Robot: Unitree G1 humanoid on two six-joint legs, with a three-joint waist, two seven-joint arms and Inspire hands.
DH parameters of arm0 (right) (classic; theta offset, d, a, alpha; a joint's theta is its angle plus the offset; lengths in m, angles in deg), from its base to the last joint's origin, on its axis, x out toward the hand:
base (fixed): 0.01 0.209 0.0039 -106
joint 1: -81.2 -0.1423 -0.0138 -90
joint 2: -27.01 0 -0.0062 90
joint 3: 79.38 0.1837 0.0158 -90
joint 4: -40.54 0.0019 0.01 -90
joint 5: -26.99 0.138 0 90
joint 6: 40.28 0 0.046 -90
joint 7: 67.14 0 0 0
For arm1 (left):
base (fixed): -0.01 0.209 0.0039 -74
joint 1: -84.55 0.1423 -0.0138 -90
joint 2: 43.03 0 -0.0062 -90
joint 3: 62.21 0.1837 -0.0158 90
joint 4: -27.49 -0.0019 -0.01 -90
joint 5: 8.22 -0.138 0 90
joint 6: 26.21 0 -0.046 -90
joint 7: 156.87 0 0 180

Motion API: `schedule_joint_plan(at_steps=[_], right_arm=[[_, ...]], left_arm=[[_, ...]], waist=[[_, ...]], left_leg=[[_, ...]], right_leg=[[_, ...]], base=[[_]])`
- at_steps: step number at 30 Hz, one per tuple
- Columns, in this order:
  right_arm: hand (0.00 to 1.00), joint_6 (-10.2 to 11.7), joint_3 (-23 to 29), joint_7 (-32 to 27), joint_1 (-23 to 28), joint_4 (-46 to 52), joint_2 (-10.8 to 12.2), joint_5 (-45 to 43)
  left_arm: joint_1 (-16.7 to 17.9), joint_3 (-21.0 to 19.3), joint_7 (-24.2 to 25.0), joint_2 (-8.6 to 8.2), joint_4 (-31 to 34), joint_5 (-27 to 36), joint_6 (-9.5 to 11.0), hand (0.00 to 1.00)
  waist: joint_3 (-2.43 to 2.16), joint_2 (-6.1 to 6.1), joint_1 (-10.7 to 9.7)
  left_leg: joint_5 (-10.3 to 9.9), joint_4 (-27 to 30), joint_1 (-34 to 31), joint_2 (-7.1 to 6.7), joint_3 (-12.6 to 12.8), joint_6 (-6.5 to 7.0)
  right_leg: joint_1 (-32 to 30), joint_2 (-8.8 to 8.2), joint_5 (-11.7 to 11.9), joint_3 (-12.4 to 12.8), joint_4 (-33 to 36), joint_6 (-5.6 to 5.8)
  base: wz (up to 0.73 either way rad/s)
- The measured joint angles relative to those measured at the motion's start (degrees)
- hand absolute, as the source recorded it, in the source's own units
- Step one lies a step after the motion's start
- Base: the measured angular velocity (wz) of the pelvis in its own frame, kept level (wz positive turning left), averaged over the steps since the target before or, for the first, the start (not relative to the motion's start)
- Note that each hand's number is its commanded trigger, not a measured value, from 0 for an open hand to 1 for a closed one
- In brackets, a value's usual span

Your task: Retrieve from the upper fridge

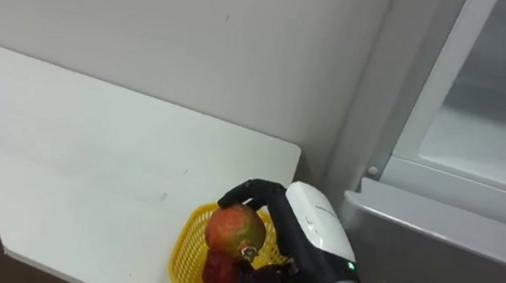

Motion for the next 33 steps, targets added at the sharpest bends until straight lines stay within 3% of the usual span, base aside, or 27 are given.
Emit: schedule_joint_plan(at_steps=[33], right_arm=[[0.0, -0.29, -1.28, 0.74, 0.03, -4.43, -0.04, 0.01]], left_arm=[[0.48, 0.88, 1.9, -0.01, -0.04, 0.0, -0.02, 0.0]], waist=[[0.39, -0.74, -0.3]], left_leg=[[0.04, 1.16, -0.76, -0.44, -0.99, 0.11]], right_leg=[[0.02, -0.32, -0.13, -0.32, 0.28, 0.22]], base=[[0.01]])
